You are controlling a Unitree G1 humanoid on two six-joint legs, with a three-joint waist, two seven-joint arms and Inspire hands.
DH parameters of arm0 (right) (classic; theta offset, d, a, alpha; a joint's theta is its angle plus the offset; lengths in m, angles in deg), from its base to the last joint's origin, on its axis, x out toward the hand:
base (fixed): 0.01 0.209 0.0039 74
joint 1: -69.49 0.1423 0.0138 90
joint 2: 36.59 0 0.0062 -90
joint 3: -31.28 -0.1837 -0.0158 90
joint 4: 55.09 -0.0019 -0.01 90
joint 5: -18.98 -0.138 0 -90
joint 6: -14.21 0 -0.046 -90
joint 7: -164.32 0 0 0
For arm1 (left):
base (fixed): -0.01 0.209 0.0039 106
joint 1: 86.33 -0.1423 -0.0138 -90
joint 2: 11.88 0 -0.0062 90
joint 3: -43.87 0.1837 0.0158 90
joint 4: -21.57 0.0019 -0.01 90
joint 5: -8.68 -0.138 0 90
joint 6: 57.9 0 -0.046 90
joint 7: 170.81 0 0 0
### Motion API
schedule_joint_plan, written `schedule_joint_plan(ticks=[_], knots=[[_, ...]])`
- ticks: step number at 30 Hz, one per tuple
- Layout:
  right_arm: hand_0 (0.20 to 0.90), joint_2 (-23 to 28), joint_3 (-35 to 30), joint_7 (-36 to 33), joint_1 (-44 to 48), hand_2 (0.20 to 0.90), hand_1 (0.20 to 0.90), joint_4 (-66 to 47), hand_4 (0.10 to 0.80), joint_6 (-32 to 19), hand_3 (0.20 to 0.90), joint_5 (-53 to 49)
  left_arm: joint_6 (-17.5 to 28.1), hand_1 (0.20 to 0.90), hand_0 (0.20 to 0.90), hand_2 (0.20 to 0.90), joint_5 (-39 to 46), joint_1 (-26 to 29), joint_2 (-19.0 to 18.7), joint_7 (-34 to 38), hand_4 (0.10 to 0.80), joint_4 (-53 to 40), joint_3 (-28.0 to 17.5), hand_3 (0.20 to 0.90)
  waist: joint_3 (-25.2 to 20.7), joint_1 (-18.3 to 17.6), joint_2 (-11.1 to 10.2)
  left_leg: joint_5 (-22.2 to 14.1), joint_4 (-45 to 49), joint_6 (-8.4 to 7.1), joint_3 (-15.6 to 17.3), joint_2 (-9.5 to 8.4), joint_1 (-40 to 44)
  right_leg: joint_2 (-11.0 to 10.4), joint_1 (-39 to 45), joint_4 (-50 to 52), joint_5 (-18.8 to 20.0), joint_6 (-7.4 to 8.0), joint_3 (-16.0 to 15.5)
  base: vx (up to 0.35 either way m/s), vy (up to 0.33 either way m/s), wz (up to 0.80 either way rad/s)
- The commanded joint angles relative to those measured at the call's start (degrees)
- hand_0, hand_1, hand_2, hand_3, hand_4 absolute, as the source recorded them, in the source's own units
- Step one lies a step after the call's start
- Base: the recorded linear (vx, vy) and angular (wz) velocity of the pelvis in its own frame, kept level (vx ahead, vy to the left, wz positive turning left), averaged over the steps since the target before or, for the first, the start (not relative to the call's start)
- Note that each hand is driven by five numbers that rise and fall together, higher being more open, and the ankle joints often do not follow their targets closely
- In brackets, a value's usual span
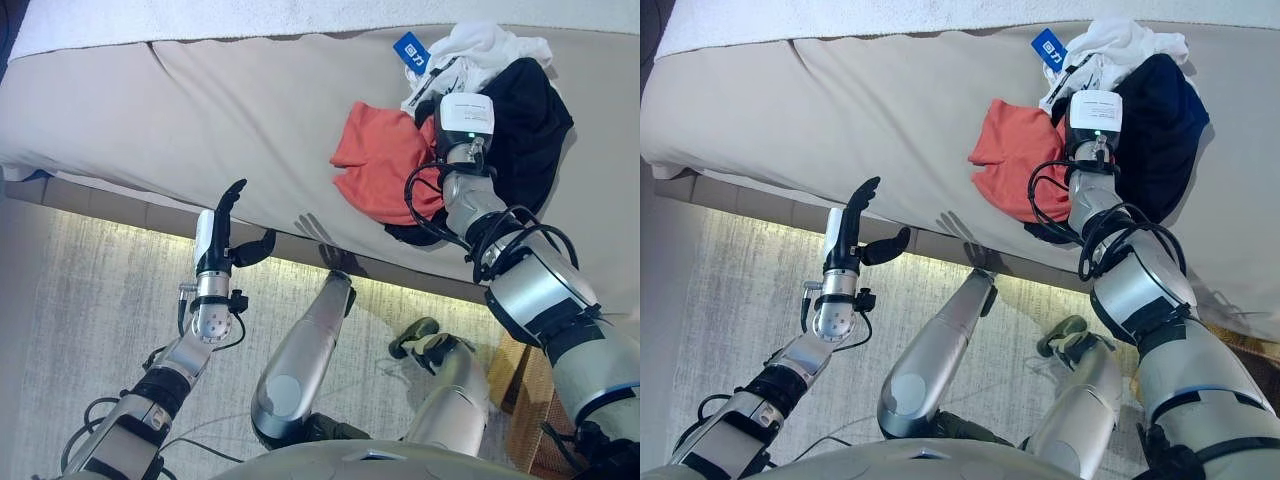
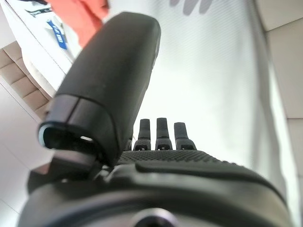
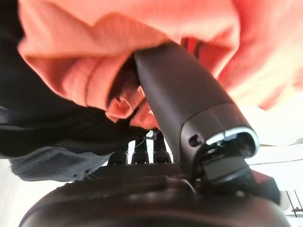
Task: Pick up the clothes from the bed and place them into the basket
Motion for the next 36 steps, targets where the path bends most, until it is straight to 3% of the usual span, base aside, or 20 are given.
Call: schedule_joint_plan(ticks=[1,5,10,18,23,29,36], knots=[[0.900,-1.1,1.8,-0.9,3.6,0.900,0.900,-1.0,0.800,-3.8,0.900,1.1,4.0,0.900,0.900,0.900,0.7,-0.7,-2.9,3.2,0.800,-6.3,-2.1,0.900,0.5,1.7,2.0,-9.4,8.3,6.43,2.9,-2.81,-0.4,4.1,1.0,7.3,-1.8,-1.95,1.5,0.000,0.000,0.00],[0.900,-1.5,2.1,-3.5,2.3,0.900,0.900,-2.6,0.800,-7.8,0.900,2.2,4.4,0.900,0.900,0.900,0.5,-1.1,-3.2,3.6,0.800,-5.6,-2.1,0.900,0.5,1.2,1.7,-8.6,6.3,6.34,2.9,-2.10,0.6,4.9,1.8,5.3,-0.9,-1.60,1.3,-0.031,-0.012,-0.25],[0.900,-2.4,1.6,-5.6,0.0,0.900,0.900,-5.8,0.800,-8.2,0.900,0.4,2.9,0.900,0.900,0.900,0.8,-1.3,-3.2,3.5,0.800,-4.5,-2.5,0.900,0.5,0.4,0.5,-7.4,1.5,5.55,3.4,-0.48,5.6,5.2,7.1,-0.4,0.9,-0.90,1.1,0.010,-0.009,-0.04],[0.900,-2.1,-1.3,-8.0,-4.7,0.900,0.900,-10.0,0.800,-3.3,0.900,-3.6,0.0,0.900,0.900,0.900,0.3,-1.3,-3.2,3.3,0.800,-2.1,-3.4,0.900,-0.2,-1.3,-2.0,-6.0,-6.0,4.42,4.7,2.93,15.3,4.9,17.1,-10.7,4.3,0.30,0.8,0.052,-0.007,-0.08],[0.900,0.3,-3.9,-8.7,-5.7,0.900,0.900,-10.0,0.800,0.3,0.900,-9.1,-3.3,0.900,0.900,0.900,0.7,-1.8,-3.0,2.1,0.800,-2.4,-3.7,0.900,-2.6,-2.4,-3.1,-4.8,-11.0,3.17,5.6,5.08,20.5,6.1,22.7,-17.4,6.0,0.51,0.6,0.082,0.000,-0.18],[0.900,3.6,-7.6,-11.7,-6.9,0.900,0.900,-14.7,0.800,0.2,0.900,-15.4,-4.7,0.900,0.900,0.900,1.1,-2.9,-2.5,1.5,0.800,-2.0,-4.1,0.900,-4.9,-3.6,-3.8,-2.6,-17.8,1.81,6.3,6.54,26.0,7.2,27.8,-25.1,8.2,1.20,0.5,0.080,0.007,-0.09],[0.900,6.8,-8.6,-11.1,-7.9,0.900,0.900,-23.7,0.800,-0.6,0.900,-17.3,-6.1,0.900,0.900,0.900,1.5,-3.8,-1.5,1.1,0.800,-2.2,-4.6,0.900,-7.3,-4.9,-3.8,0.5,-23.7,0.97,6.5,6.71,29.3,8.3,31.2,-31.5,10.3,1.26,0.0,0.044,0.037,-0.08]])
